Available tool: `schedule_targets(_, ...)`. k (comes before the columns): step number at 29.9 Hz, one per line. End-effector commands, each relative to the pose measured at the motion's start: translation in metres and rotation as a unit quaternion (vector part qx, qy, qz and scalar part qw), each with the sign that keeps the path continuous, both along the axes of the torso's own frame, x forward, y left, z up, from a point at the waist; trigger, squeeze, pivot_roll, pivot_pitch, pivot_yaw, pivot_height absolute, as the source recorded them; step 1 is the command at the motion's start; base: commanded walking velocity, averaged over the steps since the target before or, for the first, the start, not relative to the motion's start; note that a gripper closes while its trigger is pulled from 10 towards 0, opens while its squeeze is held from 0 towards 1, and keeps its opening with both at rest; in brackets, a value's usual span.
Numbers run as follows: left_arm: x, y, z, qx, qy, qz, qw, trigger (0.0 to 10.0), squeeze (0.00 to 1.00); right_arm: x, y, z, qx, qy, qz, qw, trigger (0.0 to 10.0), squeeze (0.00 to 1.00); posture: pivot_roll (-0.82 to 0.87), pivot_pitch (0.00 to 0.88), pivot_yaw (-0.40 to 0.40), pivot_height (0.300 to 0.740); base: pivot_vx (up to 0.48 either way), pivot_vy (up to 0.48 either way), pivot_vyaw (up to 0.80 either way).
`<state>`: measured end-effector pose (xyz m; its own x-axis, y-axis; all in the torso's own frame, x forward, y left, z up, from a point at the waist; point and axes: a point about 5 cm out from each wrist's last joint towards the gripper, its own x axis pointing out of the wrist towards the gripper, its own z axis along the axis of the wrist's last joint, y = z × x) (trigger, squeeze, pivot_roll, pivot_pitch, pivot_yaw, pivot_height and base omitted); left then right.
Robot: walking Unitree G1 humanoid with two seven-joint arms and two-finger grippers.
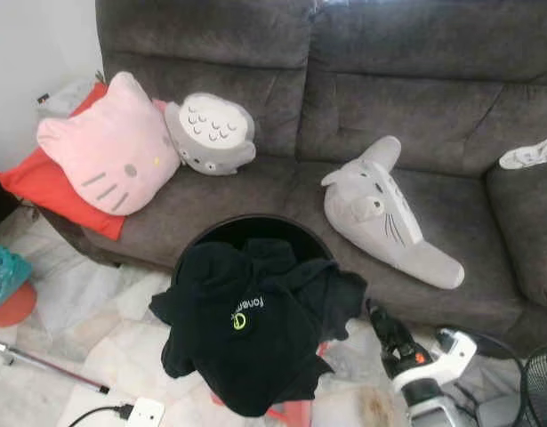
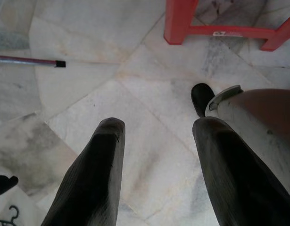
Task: Hang hanger
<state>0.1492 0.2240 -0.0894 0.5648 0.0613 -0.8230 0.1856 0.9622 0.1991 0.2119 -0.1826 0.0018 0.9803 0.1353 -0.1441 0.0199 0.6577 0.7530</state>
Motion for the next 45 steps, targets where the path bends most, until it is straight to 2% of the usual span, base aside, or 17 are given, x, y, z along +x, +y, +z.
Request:
schedule_targets(1,-0.004,0.003,-0.001,0.004,0.010,-0.002,1.000,10.0,0.00,0.000,-0.001,-0.005,-0.008,0.010,-0.004,1.000,10.0,0.00,-0.07,0.026,0.067,0.740,0.000,0.000,0.00)
schedule_targets(3,-0.004,0.004,-0.001,0.004,0.009,-0.001,1.000,10.0,0.00,0.001,0.000,-0.008,-0.001,0.008,0.000,1.000,10.0,0.00,-0.06,0.026,0.068,0.740,0.000,0.000,0.00)
schedule_targets(8,-0.005,0.004,-0.001,0.005,0.009,0.000,1.000,10.0,0.00,0.006,0.008,-0.001,0.040,-0.036,0.025,0.998,10.0,0.00,-0.06,0.026,0.070,0.740,0.000,0.000,0.00)
schedule_targets(9,-0.005,0.004,-0.001,0.006,0.009,-0.001,1.000,10.0,0.00,0.006,0.013,0.003,0.069,-0.058,0.050,0.995,10.0,0.00,-0.06,0.026,0.070,0.740,0.000,0.000,0.00)
schedule_targets(12,-0.005,0.004,-0.001,0.006,0.009,-0.001,1.000,10.0,0.00,0.004,0.019,0.006,0.093,-0.078,0.083,0.989,10.0,0.00,-0.06,0.028,0.069,0.740,0.000,0.000,0.00)
schedule_targets(13,-0.005,0.004,-0.001,0.007,0.008,-0.001,1.000,10.0,0.00,0.001,0.025,0.005,0.104,-0.087,0.114,0.984,10.0,0.00,-0.06,0.029,0.069,0.740,0.000,0.000,0.00)
schedule_targets(18,-0.005,0.004,-0.001,0.006,0.008,-0.001,1.000,10.0,0.00,-0.004,0.031,-0.002,0.112,-0.077,0.136,0.981,10.0,0.00,-0.06,0.030,0.068,0.740,0.000,0.000,0.00)
schedule_targets(25,-0.005,0.004,-0.001,0.007,0.008,0.000,1.000,10.0,0.00,-0.003,0.020,-0.017,0.085,-0.029,0.083,0.993,10.0,0.00,-0.06,0.028,0.069,0.740,0.000,0.000,0.00)
schedule_targets(30,-0.005,0.004,-0.001,0.007,0.007,0.000,1.000,10.0,0.00,-0.001,0.016,-0.020,0.082,-0.022,0.072,0.994,10.0,0.00,-0.06,0.028,0.069,0.740,0.000,0.000,0.00)
schedule_targets(34,-0.004,0.005,0.000,0.008,0.005,0.001,1.000,10.0,0.00,0.008,0.023,-0.011,0.110,-0.058,0.104,0.987,10.0,0.00,-0.05,0.026,0.072,0.740,0.000,0.000,0.00)
schedule_targets(39,-0.003,0.005,0.000,0.008,0.005,0.001,1.000,10.0,0.00,0.012,0.029,-0.008,0.128,-0.073,0.135,0.980,10.0,0.00,-0.05,0.025,0.072,0.740,0.000,0.000,0.00)
schedule_targets(42,-0.003,0.005,0.000,0.008,0.004,0.002,1.000,10.0,0.00,0.012,0.040,-0.006,0.150,-0.083,0.184,0.968,10.0,0.00,-0.05,0.024,0.069,0.740,0.000,0.000,0.00)
schedule_targets(45,-0.003,0.005,0.000,0.008,0.004,0.003,1.000,10.0,0.00,0.012,0.041,-0.011,0.139,-0.068,0.175,0.972,10.0,0.00,-0.04,0.024,0.068,0.740,0.000,0.000,0.00)
